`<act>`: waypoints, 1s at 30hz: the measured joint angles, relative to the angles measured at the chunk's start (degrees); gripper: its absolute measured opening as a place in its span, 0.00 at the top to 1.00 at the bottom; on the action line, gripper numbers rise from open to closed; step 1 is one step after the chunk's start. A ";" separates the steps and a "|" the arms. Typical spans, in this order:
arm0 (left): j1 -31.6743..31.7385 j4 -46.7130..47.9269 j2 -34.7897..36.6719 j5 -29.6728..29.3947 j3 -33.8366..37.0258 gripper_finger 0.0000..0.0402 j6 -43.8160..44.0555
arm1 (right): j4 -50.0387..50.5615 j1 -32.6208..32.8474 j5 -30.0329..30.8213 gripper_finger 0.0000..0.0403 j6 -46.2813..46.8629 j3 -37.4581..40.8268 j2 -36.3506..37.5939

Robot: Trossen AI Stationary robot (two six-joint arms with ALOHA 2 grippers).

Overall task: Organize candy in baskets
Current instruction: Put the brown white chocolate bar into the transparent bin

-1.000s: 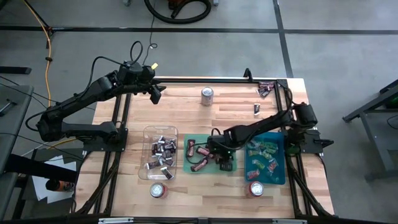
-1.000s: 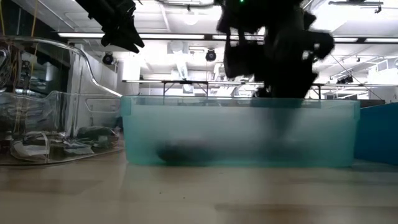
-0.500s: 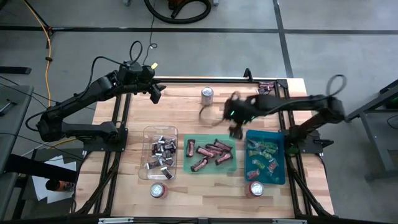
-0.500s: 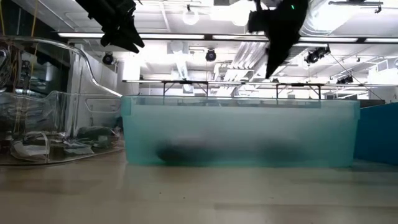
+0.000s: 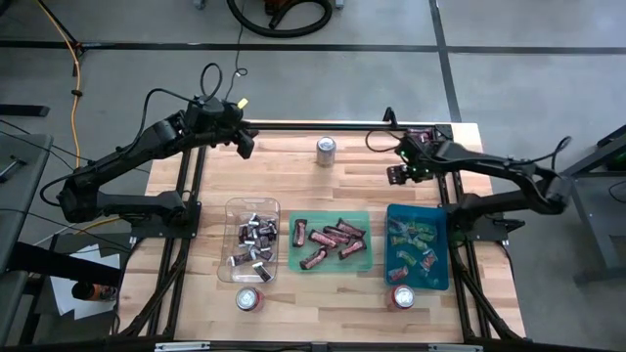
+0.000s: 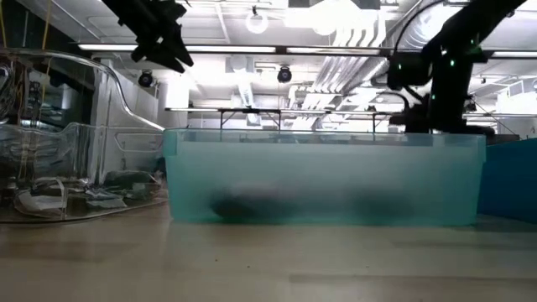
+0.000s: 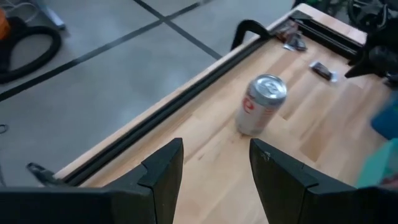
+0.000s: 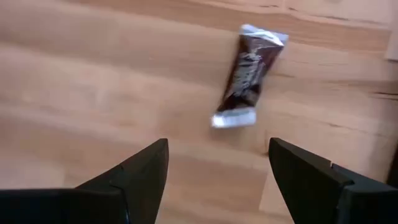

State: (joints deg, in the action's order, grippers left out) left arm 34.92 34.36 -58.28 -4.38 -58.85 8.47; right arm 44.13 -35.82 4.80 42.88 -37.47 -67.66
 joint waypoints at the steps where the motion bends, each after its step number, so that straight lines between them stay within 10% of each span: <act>1: 0.00 0.01 0.00 -0.73 0.00 0.57 0.00 | -1.28 -1.06 0.12 0.33 0.45 0.85 -0.57; 21: -0.53 -0.58 -0.48 1.55 0.00 0.57 1.92 | -11.38 -7.12 -0.01 0.35 -5.25 1.47 -14.97; 30: -2.44 -9.22 -7.27 2.73 0.04 0.57 0.68 | -11.26 -6.79 -0.61 0.71 -8.45 1.55 -15.25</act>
State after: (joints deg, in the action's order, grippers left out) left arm 32.48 25.14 -65.55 -1.66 -58.81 9.15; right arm 32.87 -42.61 4.19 34.44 -35.93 -82.91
